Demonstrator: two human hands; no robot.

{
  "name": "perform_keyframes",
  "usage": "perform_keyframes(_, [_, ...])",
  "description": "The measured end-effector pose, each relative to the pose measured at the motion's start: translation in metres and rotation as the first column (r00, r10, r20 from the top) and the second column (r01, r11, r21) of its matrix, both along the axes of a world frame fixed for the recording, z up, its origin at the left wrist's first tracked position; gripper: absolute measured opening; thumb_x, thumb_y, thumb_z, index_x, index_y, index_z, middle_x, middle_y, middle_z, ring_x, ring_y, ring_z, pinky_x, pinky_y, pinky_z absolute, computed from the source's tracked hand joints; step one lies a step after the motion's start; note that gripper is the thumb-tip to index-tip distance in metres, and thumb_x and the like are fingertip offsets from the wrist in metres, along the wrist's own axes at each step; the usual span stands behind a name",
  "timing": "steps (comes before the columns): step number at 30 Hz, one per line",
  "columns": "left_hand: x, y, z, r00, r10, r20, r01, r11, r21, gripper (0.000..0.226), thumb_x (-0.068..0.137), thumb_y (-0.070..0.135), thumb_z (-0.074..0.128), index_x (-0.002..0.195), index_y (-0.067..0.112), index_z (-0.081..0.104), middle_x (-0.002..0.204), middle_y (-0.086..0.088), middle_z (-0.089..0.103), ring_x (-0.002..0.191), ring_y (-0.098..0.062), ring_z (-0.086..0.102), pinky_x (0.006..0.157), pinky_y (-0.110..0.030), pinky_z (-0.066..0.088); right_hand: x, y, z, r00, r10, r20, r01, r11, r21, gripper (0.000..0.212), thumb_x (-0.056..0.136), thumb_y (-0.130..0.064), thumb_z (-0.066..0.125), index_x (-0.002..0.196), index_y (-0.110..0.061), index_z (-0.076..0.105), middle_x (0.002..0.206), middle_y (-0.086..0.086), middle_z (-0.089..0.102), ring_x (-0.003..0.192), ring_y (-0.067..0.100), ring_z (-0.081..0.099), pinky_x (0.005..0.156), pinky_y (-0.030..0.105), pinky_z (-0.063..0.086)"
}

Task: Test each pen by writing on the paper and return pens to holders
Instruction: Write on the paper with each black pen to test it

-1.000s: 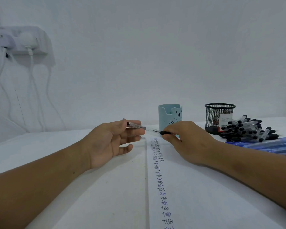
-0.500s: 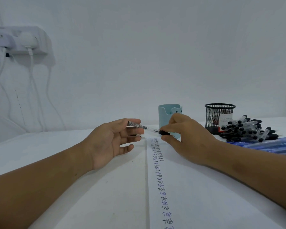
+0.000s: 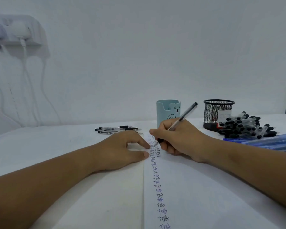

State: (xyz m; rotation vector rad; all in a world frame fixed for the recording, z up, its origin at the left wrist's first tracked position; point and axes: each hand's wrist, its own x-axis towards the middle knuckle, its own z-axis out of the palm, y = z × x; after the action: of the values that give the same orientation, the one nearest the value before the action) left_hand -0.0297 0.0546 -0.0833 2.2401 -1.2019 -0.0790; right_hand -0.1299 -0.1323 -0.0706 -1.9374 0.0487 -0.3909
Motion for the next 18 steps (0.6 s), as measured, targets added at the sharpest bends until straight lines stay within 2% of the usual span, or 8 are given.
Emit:
perform_keyframes(3, [0.002, -0.002, 0.0, 1.0, -0.001, 0.017, 0.001, 1.0, -0.005, 0.02, 0.087, 0.046, 0.073, 0.107, 0.045, 0.071, 0.122, 0.031, 0.057, 0.116, 0.018, 0.046, 0.099, -0.008, 0.034, 0.002, 0.0, 0.001, 0.996, 0.08, -0.045, -0.08, 0.997, 0.007, 0.028, 0.09, -0.028, 0.074, 0.073, -0.011, 0.059, 0.061, 0.013, 0.061, 0.045, 0.017, 0.043, 0.042, 0.021, 0.033])
perform_keyframes(5, [0.002, -0.003, 0.0, 0.999, -0.015, 0.034, 0.015, 1.0, 0.002, 0.02, 0.088, 0.044, 0.072, 0.107, 0.042, 0.071, 0.122, 0.031, 0.058, 0.116, 0.018, 0.047, 0.1, -0.007, 0.034, 0.003, 0.0, 0.002, 0.996, 0.085, -0.025, -0.085, 0.996, -0.012, 0.035, 0.083, -0.026, 0.08, 0.064, -0.013, 0.054, 0.057, 0.012, 0.057, 0.043, 0.017, 0.04, 0.04, 0.02, 0.029])
perform_keyframes(8, [0.005, -0.003, 0.0, 0.999, -0.04, 0.024, 0.04, 0.999, 0.001, 0.017, 0.089, 0.043, 0.072, 0.105, 0.041, 0.071, 0.124, 0.032, 0.059, 0.118, 0.016, 0.049, 0.104, -0.013, 0.034, 0.006, -0.001, 0.0, 0.999, 0.039, 0.036, -0.034, 0.99, -0.134, 0.043, 0.074, -0.02, 0.086, 0.055, -0.016, 0.048, 0.048, 0.005, 0.05, 0.042, 0.015, 0.039, 0.043, 0.02, 0.031])
perform_keyframes(12, [0.007, -0.002, 0.001, 0.999, -0.043, 0.02, 0.043, 0.999, 0.025, 0.016, 0.088, 0.046, 0.071, 0.104, 0.045, 0.07, 0.128, 0.033, 0.059, 0.122, 0.016, 0.048, 0.108, -0.018, 0.032, 0.011, -0.003, -0.003, 0.998, 0.057, 0.03, -0.051, 0.982, -0.183, 0.044, 0.078, -0.004, 0.074, 0.05, -0.017, 0.044, 0.044, 0.001, 0.048, 0.042, 0.013, 0.043, 0.045, 0.019, 0.034])
perform_keyframes(18, [0.01, -0.001, -0.001, 0.998, -0.064, 0.01, 0.063, 0.997, 0.046, 0.02, 0.09, 0.046, 0.07, 0.109, 0.041, 0.07, 0.13, 0.032, 0.059, 0.125, 0.012, 0.048, 0.115, -0.027, 0.032, 0.013, -0.003, -0.005, 0.996, 0.092, 0.018, -0.088, 0.981, -0.174, 0.043, 0.078, 0.0, 0.07, 0.05, -0.015, 0.041, 0.043, 0.003, 0.044, 0.039, 0.011, 0.043, 0.043, 0.016, 0.033])
